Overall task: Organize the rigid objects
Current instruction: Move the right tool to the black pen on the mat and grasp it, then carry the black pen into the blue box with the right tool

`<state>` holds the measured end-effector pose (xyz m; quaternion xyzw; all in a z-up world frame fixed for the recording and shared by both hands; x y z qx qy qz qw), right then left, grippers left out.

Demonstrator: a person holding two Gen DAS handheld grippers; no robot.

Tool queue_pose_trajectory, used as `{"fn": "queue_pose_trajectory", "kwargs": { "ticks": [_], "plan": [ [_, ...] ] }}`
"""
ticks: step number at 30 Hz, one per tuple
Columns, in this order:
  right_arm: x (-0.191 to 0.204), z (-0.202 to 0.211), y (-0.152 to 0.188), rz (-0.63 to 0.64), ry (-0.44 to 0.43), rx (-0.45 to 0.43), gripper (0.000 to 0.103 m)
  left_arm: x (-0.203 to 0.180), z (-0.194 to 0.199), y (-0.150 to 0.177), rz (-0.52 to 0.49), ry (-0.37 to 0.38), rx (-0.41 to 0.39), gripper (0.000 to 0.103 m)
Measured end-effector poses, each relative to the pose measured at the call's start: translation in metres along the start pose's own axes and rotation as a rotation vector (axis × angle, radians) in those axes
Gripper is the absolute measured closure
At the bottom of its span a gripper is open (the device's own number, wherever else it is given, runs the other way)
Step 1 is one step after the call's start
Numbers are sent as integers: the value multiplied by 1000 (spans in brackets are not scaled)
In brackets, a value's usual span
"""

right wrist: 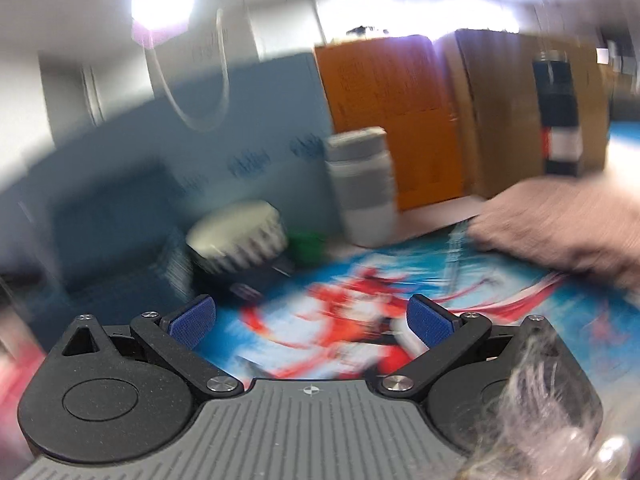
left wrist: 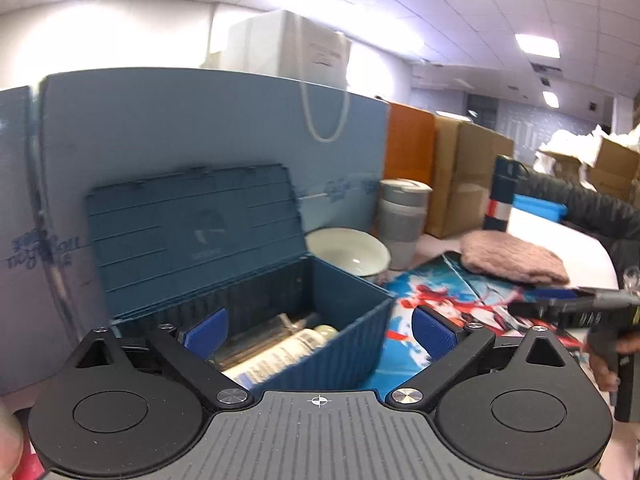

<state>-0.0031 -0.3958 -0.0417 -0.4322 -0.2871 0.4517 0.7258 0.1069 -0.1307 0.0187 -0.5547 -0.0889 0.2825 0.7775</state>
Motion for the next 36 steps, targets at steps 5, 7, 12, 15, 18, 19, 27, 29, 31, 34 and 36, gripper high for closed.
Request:
{"fn": "queue_pose_trajectory", "kwargs": {
  "ticks": [5, 7, 12, 15, 18, 19, 27, 29, 31, 34, 36],
  "plan": [
    [18, -17, 21, 160, -18, 90, 4, 13, 9, 2, 1, -31, 12, 0],
    [27, -22, 29, 221, -39, 132, 14, 16, 12, 4, -17, -43, 24, 0],
    [42, -41, 45, 283, -70, 272, 42, 17, 16, 4, -35, -31, 23, 0],
    [49, -44, 50, 298, -87, 289, 50, 21, 19, 3, -29, -35, 12, 0],
    [49, -46, 47, 264, -77, 301, 65, 29, 24, 2, -7, -43, -2, 0],
    [47, -47, 46, 244, -65, 306, 69, 33, 26, 1, 2, -47, -7, 0],
    [33, -37, 40, 127, -29, 305, 94, 57, 40, -2, 78, -64, -52, 0],
    [32, -29, 33, 105, -34, 279, 94, 59, 42, -3, 83, -63, -57, 0],
    [32, -20, 24, 82, -38, 251, 94, 60, 42, -3, 87, -62, -58, 0],
    [34, -5, 6, 54, -52, 189, 94, 61, 43, -3, 91, -65, -62, 0],
    [37, 6, -9, 34, -65, 142, 94, 62, 44, -3, 93, -65, -66, 0]
  ]
}}
Point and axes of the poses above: each gripper's, at about its wrist camera, not at the fingertips, and z roughly against the way its jaws point, x to its left, y to its underside, the point moved 10 cm from there along -z, roughly the way its jaws point, and after that the axes turned 12 degrees about y, right-handed, at the moved point
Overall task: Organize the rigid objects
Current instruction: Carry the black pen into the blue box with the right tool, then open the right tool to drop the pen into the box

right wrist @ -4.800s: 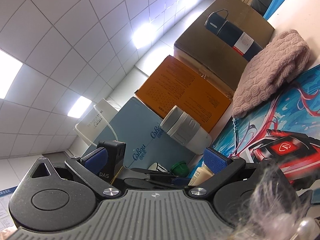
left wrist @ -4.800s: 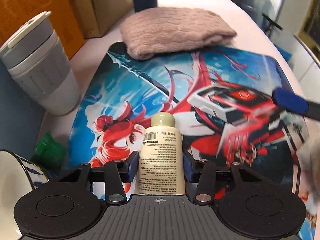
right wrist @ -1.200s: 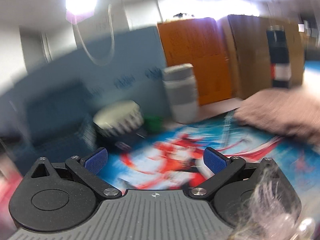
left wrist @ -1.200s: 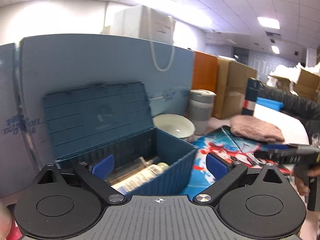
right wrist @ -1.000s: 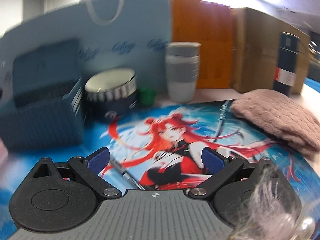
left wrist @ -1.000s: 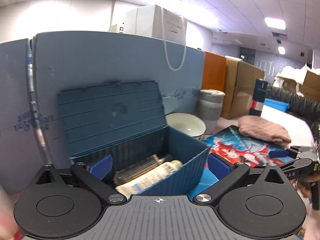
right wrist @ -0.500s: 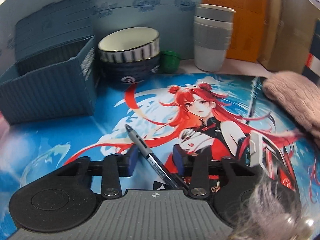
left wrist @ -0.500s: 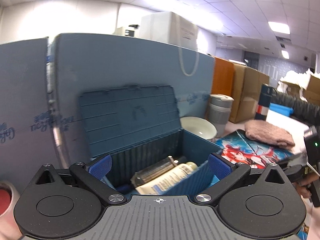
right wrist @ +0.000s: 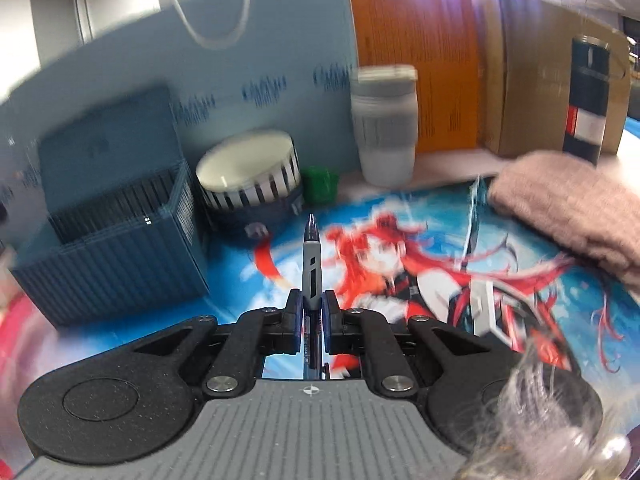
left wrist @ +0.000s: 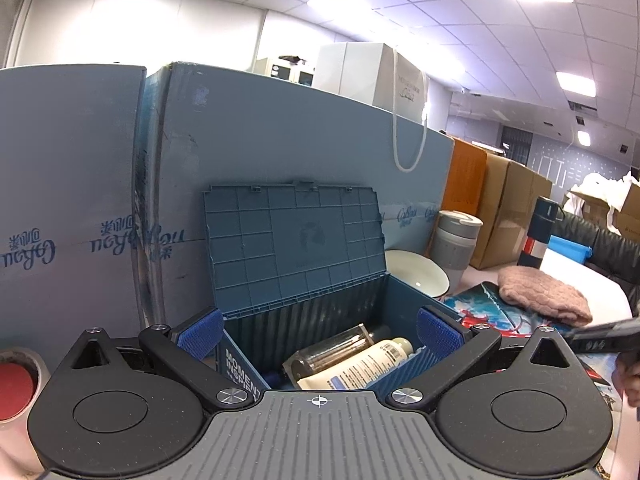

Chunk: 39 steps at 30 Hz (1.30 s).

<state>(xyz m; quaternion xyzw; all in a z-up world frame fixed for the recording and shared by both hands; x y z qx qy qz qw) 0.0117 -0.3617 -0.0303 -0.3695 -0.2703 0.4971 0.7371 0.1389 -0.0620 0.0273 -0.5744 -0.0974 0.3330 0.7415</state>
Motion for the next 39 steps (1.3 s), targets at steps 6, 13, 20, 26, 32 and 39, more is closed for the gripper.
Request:
{"fn": "queue_pose_trajectory", "kwargs": {
  "ticks": [6, 13, 20, 26, 32, 39],
  "plan": [
    [30, 28, -51, -51, -93, -161, 94, 5, 2, 0, 16, -6, -8, 0],
    [92, 32, -95, -157, -309, -240, 94, 14, 2, 0, 41, -17, -14, 0],
    [165, -15, -83, -207, -444, -102, 94, 24, 3, 2, 65, -41, -13, 0],
    [200, -50, -54, -207, -455, 18, 95, 34, 3, 3, 90, -54, -17, 0],
    [197, -54, -39, -154, -382, 42, 95, 35, -1, 6, 90, -53, -3, 0],
    [177, -51, -39, -139, -322, -2, 91, 31, -7, 8, 83, -47, 13, 0]
  ]
}}
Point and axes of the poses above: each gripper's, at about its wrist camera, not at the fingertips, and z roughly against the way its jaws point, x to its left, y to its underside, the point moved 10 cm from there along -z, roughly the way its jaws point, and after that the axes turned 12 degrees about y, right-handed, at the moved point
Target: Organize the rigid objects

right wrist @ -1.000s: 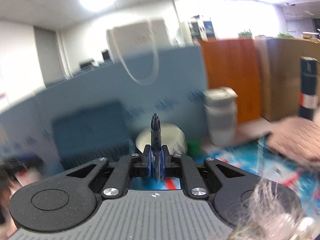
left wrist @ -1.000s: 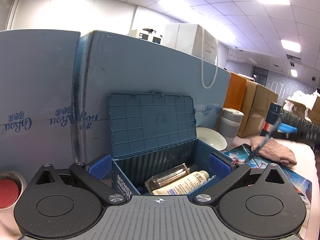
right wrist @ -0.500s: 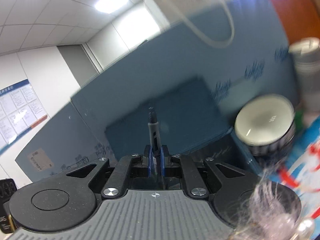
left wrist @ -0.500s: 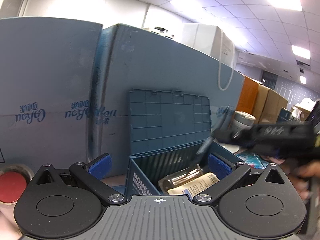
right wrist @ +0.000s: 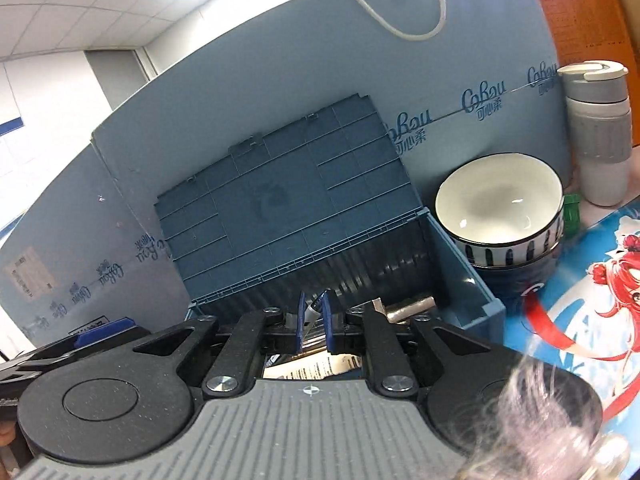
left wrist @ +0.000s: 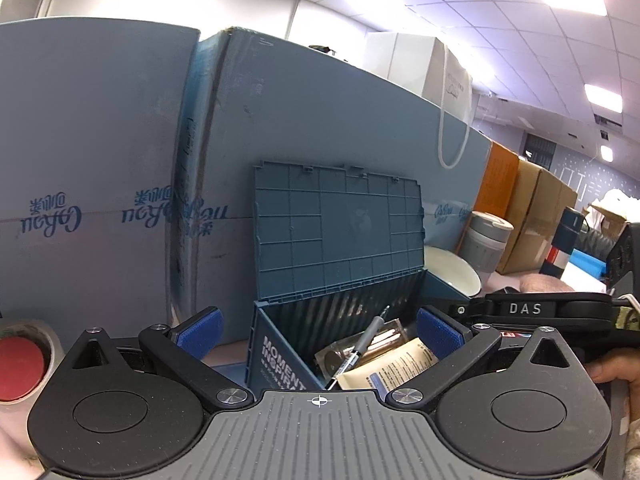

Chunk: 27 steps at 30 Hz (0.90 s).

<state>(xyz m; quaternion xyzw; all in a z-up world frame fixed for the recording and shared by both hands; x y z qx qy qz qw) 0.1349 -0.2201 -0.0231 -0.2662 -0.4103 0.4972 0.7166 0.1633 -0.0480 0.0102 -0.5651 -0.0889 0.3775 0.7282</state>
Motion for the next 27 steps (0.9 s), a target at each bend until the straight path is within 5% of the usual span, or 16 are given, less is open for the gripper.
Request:
{"fn": "queue_pose_trajectory", "kwargs": {
  "ticks": [10, 17, 27],
  "plan": [
    [-1, 23, -9, -21, 13, -72, 56, -8, 9, -16, 58, -28, -132, 0],
    [-4, 62, -14, -26, 28, -173, 45, -38, 26, -31, 53, -45, -264, 0],
    [-19, 104, 7, 23, 127, -427, 27, -45, 61, 5, -18, -290, -465, 0]
  ]
}}
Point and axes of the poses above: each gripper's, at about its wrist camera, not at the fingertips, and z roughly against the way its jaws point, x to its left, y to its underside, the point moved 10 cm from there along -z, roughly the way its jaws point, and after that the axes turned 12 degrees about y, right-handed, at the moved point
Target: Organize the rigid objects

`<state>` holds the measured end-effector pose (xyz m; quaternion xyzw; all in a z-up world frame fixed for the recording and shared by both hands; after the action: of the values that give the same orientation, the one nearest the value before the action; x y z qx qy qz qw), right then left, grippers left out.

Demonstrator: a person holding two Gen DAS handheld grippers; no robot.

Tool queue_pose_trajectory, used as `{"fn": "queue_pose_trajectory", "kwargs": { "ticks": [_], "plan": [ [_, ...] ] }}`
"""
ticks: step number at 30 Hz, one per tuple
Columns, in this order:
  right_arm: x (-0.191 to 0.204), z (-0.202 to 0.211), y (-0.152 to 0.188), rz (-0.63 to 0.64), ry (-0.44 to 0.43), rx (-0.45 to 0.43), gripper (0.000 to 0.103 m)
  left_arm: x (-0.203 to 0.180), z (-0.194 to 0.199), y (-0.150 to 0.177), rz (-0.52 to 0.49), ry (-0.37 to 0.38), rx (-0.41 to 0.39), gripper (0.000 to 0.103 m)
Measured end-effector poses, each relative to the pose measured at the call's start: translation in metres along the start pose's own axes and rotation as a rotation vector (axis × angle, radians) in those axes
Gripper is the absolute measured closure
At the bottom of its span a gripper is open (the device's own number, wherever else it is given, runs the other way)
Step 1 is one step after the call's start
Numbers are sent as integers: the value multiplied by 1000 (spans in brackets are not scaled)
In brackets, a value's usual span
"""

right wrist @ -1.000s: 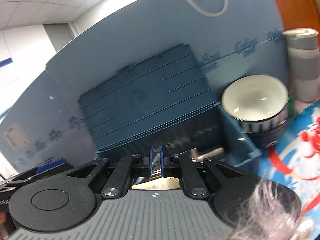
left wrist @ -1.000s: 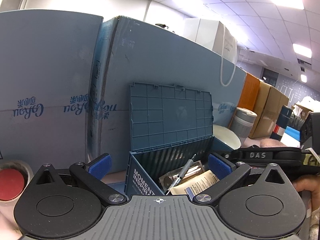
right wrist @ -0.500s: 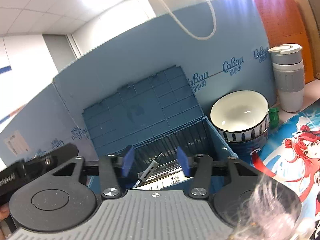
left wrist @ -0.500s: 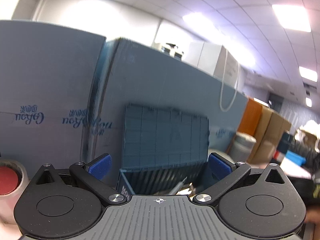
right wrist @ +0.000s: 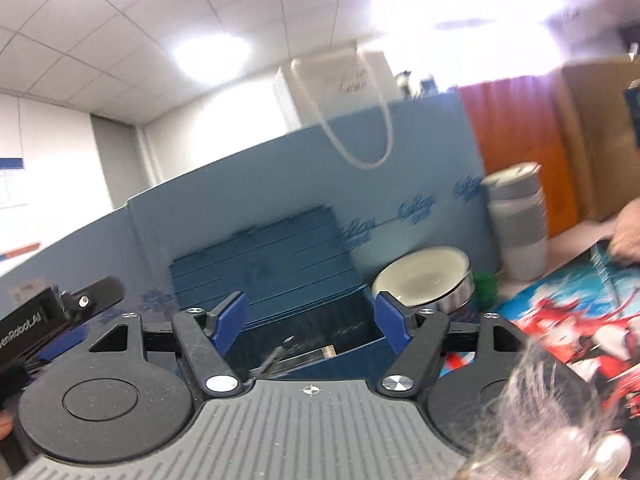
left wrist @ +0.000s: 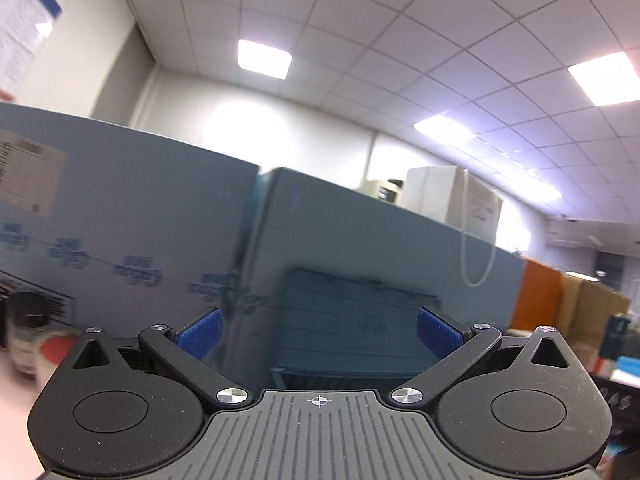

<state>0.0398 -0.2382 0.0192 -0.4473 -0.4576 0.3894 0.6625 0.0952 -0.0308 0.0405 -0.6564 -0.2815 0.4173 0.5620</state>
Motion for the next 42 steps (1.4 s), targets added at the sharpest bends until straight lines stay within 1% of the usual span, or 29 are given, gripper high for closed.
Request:
{"fn": "queue_pose_trajectory", "kwargs": {
  "ticks": [3, 6, 8, 10, 12, 15, 17, 19, 21, 23, 29, 36, 42],
  "plan": [
    [-2, 6, 6, 67, 41, -101, 16, 3, 8, 9, -44, -43, -58, 0],
    [1, 5, 13, 174, 49, -166, 14, 3, 11, 11, -79, -34, -97, 0],
    [-1, 2, 16, 219, 50, -202, 9, 2, 9, 13, -90, -39, -105, 0],
    [-4, 1, 16, 236, 62, -254, 3, 4, 9, 16, -102, -56, -111, 0],
    [-2, 2, 15, 243, 55, -307, 1, 3, 8, 19, -119, -58, -122, 0],
    [4, 4, 13, 246, 24, -341, 0, -2, 3, 29, -151, -35, -117, 0],
    [4, 5, 12, 245, 23, -344, 0, -7, -5, 36, -182, -31, -62, 0],
    [1, 5, 12, 241, 49, -348, 0, -11, -9, 39, -198, -20, -38, 0],
    [-3, 6, 11, 231, 72, -350, 0, -14, -12, 42, -226, -31, -13, 0],
    [-6, 6, 10, 223, 83, -348, 0, -17, -14, 45, -243, -23, 10, 0],
    [-7, 4, 13, 221, 83, -317, 0, -26, -13, 46, -279, 12, 10, 0],
    [-7, -4, 20, 221, 67, -250, 0, -27, -12, 47, -283, 14, 12, 0],
    [-7, -3, 20, 219, 67, -248, 0, -29, -12, 48, -293, 22, 12, 0]
  ]
}}
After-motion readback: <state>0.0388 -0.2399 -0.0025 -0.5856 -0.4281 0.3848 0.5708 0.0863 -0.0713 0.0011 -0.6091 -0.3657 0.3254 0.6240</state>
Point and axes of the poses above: each gripper's, at about its wrist camera, not at the fingertips, and z roughly against the way its jaws point, x to its left, y to its underside, the point moved 10 cm from there along -z, roughly the way its jaws point, and after that the axes turned 12 degrees about y, right-handed, at the moved point
